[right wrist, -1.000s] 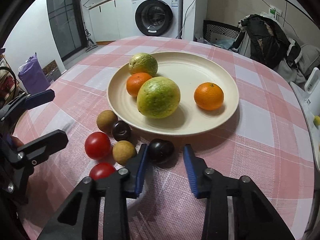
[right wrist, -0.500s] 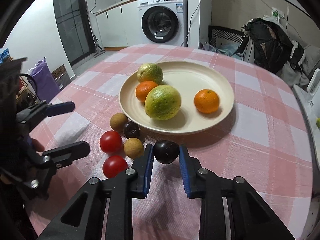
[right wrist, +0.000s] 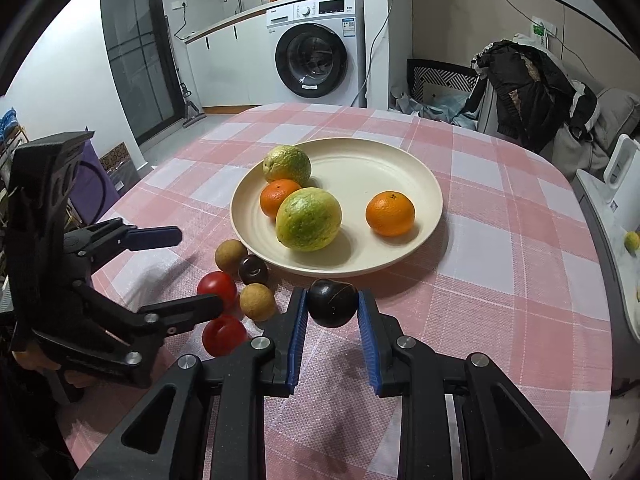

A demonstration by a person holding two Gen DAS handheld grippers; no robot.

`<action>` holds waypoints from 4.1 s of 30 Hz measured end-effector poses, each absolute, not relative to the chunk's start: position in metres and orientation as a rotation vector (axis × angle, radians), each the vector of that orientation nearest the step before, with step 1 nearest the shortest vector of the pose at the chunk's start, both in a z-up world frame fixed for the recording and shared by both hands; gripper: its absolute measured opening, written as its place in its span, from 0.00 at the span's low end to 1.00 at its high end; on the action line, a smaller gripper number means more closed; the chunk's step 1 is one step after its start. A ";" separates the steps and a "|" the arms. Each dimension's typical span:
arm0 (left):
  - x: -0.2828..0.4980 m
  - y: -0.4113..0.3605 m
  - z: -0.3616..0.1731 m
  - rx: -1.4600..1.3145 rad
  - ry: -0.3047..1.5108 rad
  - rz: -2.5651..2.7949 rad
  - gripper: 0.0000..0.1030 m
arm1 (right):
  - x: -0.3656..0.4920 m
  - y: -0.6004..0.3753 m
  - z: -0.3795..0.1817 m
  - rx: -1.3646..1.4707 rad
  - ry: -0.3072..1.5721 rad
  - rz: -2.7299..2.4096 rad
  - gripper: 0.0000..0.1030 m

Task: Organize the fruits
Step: 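Grasp the red tomato with the left tool while the right tool holds the plum, then carry the tomato and plum onto the cream plate and open both tools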

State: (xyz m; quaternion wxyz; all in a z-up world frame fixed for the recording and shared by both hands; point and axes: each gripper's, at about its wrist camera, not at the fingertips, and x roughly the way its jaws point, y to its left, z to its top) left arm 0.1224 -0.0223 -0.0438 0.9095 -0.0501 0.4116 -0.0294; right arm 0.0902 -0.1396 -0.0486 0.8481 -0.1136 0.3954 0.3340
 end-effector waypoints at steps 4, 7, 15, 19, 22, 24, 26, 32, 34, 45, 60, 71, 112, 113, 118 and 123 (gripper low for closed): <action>0.126 -0.022 -0.046 -0.122 0.857 -0.073 0.88 | 0.091 -0.141 -0.047 -0.239 0.829 0.705 0.25; 0.127 -0.019 -0.047 -0.119 0.860 -0.059 0.87 | 0.089 -0.141 -0.045 -0.239 0.825 0.706 0.25; 0.127 -0.011 -0.050 -0.110 0.878 -0.054 0.87 | 0.087 -0.141 -0.044 -0.243 0.825 0.705 0.25; 0.129 -0.015 -0.056 -0.116 0.903 -0.051 0.87 | 0.087 -0.141 -0.045 -0.245 0.826 0.704 0.25; 0.132 -0.020 -0.059 -0.088 0.918 -0.047 0.84 | 0.087 -0.141 -0.045 -0.249 0.829 0.704 0.25; 0.131 -0.020 -0.059 -0.081 0.920 -0.051 0.81 | 0.087 -0.140 -0.046 -0.249 0.831 0.704 0.25; 0.128 -0.020 -0.059 -0.071 0.919 -0.050 0.78 | 0.086 -0.140 -0.045 -0.251 0.831 0.704 0.25; 0.122 -0.015 -0.058 -0.066 0.915 -0.052 0.71 | 0.087 -0.139 -0.047 -0.255 0.832 0.706 0.25; 0.122 -0.013 -0.058 -0.074 0.912 -0.052 0.69 | 0.087 -0.138 -0.048 -0.259 0.834 0.707 0.25; 0.115 -0.020 -0.054 -0.053 0.883 -0.123 0.25 | 0.086 -0.136 -0.049 -0.265 0.834 0.709 0.25; 0.105 -0.023 -0.042 -0.053 0.819 -0.142 0.25 | 0.086 -0.137 -0.047 -0.247 0.821 0.714 0.25; 0.096 -0.026 -0.019 -0.047 0.741 -0.144 0.25 | 0.085 -0.142 -0.039 -0.209 0.775 0.723 0.25; 0.162 -0.023 -0.030 -0.026 0.733 -0.087 0.25 | 0.123 -0.120 -0.044 -0.182 0.729 0.629 0.26; 0.163 -0.024 -0.031 -0.019 0.737 -0.086 0.25 | 0.124 -0.120 -0.045 -0.183 0.735 0.626 0.26; 0.172 -0.028 -0.036 -0.002 0.760 -0.094 0.25 | 0.129 -0.117 -0.050 -0.200 0.754 0.616 0.26; 0.181 -0.032 -0.040 0.029 0.784 -0.092 0.25 | 0.137 -0.116 -0.057 -0.192 0.781 0.608 0.26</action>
